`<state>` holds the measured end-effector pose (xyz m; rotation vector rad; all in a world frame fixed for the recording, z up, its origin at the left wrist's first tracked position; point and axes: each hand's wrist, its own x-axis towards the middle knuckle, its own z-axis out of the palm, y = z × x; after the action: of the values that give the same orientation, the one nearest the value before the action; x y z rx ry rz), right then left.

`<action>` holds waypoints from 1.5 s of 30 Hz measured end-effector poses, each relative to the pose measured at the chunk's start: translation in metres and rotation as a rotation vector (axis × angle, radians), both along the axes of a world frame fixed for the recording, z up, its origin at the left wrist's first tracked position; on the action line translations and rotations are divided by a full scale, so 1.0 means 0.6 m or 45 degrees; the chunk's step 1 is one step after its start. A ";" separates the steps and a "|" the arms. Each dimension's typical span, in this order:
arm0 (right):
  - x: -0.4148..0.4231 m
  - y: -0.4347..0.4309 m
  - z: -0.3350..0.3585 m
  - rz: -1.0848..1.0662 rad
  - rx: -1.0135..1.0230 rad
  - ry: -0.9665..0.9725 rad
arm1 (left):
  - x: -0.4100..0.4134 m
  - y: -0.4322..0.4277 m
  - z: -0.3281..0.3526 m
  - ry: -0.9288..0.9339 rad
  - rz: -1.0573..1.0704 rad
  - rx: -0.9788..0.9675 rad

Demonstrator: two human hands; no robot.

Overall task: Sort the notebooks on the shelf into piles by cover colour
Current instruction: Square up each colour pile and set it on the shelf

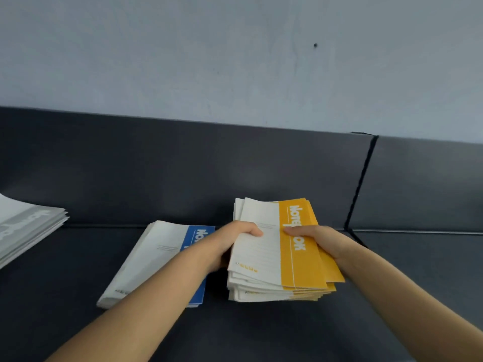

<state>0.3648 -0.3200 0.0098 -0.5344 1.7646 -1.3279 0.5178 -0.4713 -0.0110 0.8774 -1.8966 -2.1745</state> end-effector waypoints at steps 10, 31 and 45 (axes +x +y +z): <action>0.055 -0.092 -0.053 0.093 -0.083 -0.212 | 0.064 -0.077 0.007 -0.158 0.195 -0.100; -0.010 -0.051 -0.034 -0.008 -0.827 0.200 | -0.015 -0.011 0.009 0.535 0.277 -0.306; -0.005 -0.051 -0.040 0.113 -1.109 0.465 | 0.014 -0.018 0.007 0.762 0.107 -0.662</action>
<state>0.3617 -0.3505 -0.0145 -1.3809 1.3229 -2.0062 0.5262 -0.4820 -0.0065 0.1756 -1.8978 -1.5237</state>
